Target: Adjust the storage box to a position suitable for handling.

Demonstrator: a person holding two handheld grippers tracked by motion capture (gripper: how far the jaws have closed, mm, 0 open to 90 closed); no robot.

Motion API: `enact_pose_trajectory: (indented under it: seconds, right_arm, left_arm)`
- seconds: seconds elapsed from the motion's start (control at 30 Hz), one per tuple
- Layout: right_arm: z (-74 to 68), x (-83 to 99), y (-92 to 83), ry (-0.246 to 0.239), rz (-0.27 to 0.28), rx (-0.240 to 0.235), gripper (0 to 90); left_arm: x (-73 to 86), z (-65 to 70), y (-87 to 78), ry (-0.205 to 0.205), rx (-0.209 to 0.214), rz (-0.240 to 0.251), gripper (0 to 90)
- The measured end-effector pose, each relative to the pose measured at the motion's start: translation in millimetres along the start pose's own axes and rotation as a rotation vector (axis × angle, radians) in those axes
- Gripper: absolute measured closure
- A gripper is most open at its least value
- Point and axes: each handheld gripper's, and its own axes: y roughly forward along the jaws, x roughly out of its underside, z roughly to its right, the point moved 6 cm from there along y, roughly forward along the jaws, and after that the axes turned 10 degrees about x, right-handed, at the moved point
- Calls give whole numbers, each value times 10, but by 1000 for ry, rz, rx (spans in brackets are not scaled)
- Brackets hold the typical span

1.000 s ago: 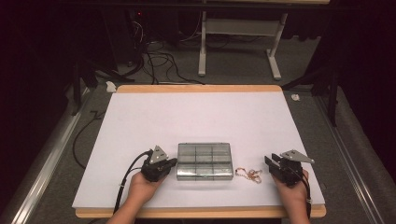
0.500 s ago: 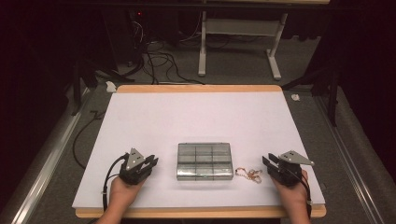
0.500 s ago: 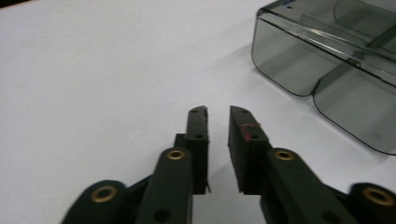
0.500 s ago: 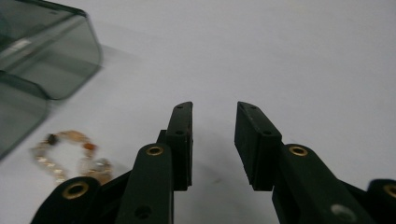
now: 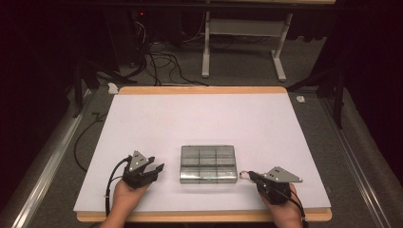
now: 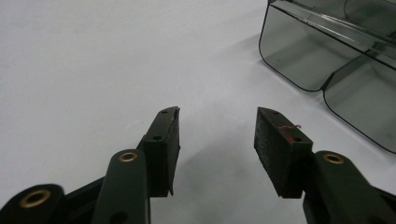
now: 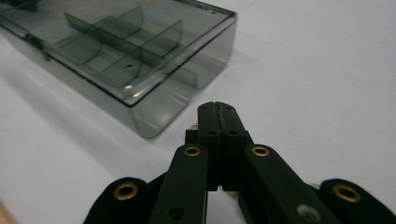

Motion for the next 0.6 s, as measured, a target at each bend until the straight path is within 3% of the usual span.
enact_pose_trajectory:
  seconds: [0.2, 0.6]
  right_arm:
    - [-184, 9, 23, -41, -9, -43, 900]
    - [-284, 0, 36, -64, -9, -74, 900]
  left_arm:
    - [1, 6, 4, 1, 0, -2, 501]
    - [4, 12, 5, 10, 8, -13, 521]
